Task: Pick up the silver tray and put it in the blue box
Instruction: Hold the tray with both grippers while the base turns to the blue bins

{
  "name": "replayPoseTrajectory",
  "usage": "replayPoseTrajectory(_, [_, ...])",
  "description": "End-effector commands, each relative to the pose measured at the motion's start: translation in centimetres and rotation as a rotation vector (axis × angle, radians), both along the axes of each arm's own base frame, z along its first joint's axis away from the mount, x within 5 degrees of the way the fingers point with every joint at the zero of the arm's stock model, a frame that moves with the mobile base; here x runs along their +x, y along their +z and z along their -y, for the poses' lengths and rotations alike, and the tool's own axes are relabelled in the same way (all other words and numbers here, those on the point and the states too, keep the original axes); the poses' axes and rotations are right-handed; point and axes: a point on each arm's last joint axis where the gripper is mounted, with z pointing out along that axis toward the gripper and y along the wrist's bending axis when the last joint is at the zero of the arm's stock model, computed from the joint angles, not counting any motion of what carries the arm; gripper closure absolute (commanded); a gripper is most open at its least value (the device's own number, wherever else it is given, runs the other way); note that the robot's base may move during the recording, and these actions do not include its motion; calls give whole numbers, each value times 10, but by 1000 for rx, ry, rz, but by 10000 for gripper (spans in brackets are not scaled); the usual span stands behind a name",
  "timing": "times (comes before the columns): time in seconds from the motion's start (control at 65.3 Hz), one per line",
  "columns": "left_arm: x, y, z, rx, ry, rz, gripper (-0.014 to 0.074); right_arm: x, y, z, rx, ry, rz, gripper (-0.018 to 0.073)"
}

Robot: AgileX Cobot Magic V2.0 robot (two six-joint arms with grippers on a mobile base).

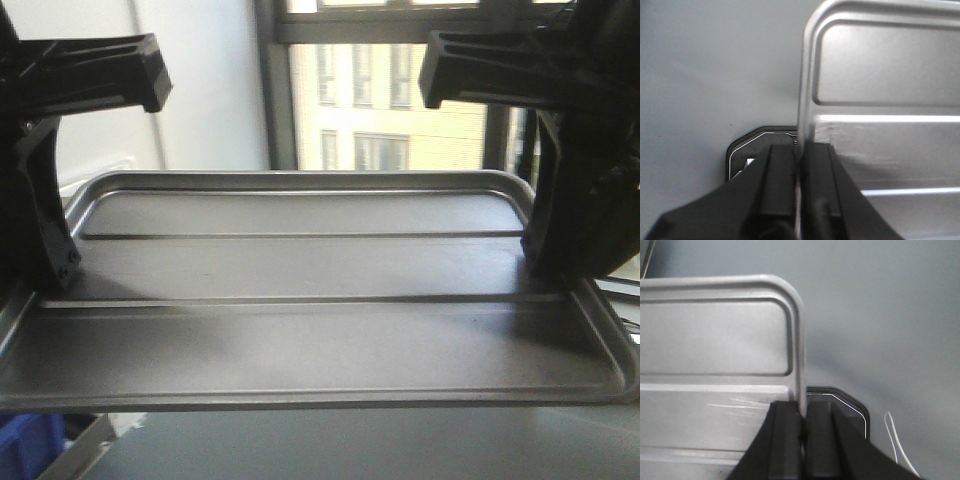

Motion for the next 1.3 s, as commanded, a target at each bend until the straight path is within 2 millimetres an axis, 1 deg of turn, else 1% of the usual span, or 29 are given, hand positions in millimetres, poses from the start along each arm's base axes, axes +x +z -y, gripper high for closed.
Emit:
replayPoseTrajectory(0.0, [1, 15, -5, -7, 11, 47, 611, 2, 14, 6, -15, 14, 66, 501])
replayPoseTrajectory(1.286, [1, 15, -5, -7, 11, 47, 611, 2, 14, 6, -15, 14, 66, 501])
